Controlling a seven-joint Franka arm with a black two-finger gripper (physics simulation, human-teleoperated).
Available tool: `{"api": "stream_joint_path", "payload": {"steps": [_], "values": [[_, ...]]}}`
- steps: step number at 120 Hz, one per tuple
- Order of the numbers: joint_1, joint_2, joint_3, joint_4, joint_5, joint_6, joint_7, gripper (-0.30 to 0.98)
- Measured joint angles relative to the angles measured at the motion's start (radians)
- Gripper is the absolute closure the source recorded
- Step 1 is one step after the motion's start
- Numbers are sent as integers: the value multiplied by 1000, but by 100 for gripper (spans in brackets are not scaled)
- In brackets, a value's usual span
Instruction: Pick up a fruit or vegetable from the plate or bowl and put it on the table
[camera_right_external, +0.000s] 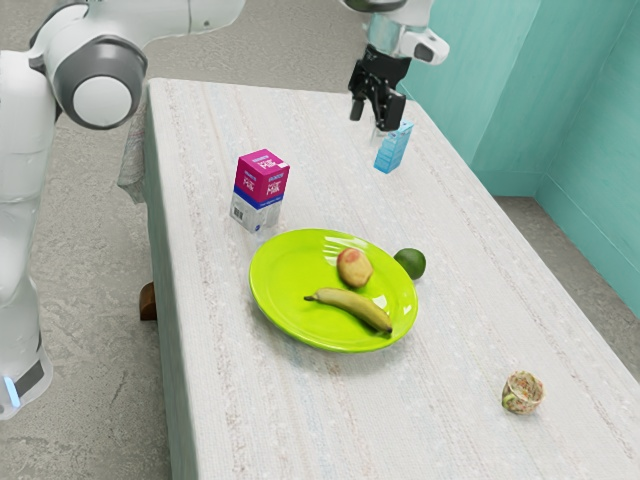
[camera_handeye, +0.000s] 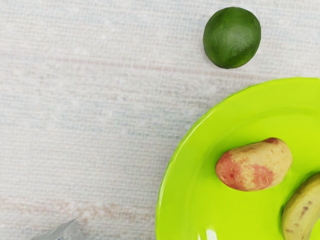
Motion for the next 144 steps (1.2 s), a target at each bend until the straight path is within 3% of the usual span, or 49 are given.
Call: {"api": "stream_joint_path", "payload": {"steps": [24, 35, 53, 63, 78, 97, 105, 130, 144], "values": [[5, 5, 8, 14, -15, 38, -35, 0], [26, 6, 11, 258, -25, -19, -48, 0], [-5, 9, -9, 319, -9, -76, -66, 0], [-30, 10, -55, 318, 12, -93, -71, 0], [-46, 12, -253, 307, 37, -108, -72, 0], [-66, 12, -346, 279, 87, -107, -40, 0], [-76, 14, -366, 275, 113, -96, 7, 0], [-56, 17, -369, 263, 76, -89, 175, 0], [-56, 12, -368, 83, 63, -35, 270, 0]]}}
